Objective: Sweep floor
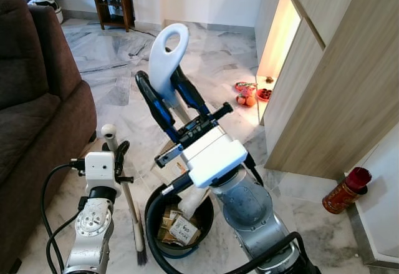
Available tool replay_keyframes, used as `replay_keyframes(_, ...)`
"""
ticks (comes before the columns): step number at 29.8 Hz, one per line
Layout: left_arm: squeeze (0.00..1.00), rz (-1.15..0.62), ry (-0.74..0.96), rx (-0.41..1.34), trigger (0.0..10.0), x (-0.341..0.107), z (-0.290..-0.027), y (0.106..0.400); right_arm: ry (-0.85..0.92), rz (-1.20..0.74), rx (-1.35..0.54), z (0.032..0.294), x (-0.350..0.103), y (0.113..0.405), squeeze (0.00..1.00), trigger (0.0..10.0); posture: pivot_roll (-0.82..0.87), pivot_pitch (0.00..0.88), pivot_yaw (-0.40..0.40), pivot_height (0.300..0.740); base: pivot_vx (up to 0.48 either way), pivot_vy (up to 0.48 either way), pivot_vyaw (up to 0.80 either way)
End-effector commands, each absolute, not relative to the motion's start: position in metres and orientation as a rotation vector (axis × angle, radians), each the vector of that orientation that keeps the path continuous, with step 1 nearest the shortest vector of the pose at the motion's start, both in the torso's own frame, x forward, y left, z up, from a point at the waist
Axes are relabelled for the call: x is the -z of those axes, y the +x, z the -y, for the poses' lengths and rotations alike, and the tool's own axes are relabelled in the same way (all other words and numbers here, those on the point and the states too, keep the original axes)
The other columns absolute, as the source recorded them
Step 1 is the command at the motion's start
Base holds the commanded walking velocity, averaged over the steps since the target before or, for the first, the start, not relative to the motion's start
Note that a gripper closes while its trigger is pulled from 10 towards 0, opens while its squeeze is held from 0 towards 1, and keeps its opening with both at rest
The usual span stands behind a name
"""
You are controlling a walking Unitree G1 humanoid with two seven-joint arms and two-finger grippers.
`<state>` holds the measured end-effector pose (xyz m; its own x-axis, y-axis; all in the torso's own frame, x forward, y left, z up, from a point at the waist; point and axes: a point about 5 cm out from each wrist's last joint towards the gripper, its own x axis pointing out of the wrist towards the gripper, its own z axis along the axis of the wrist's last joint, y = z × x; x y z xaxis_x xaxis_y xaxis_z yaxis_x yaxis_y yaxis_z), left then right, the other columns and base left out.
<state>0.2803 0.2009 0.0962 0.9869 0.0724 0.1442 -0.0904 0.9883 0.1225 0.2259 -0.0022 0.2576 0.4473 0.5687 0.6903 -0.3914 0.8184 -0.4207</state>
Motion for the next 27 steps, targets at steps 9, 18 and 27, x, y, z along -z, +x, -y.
replay_keyframes(9,0.0,0.176,0.123,-0.068,10.0,-0.102,-0.198,0.283,-0.27,1.036,-0.607,0.0,-0.267,0.218,0.0,10.0,0.06,0.038,-0.055,0.74,0.0,0.0,0.0)
replay_keyframes(18,0.0,0.174,0.122,-0.065,10.0,-0.102,-0.197,0.283,-0.249,0.99,-0.543,0.008,-0.266,0.228,0.0,10.0,0.06,0.038,-0.055,0.74,0.0,0.0,0.0)
replay_keyframes(27,0.0,0.172,0.121,-0.061,10.0,-0.102,-0.197,0.283,-0.345,0.889,-0.275,0.053,-0.262,0.273,0.0,10.0,0.06,0.039,-0.054,0.74,0.0,0.0,0.0)
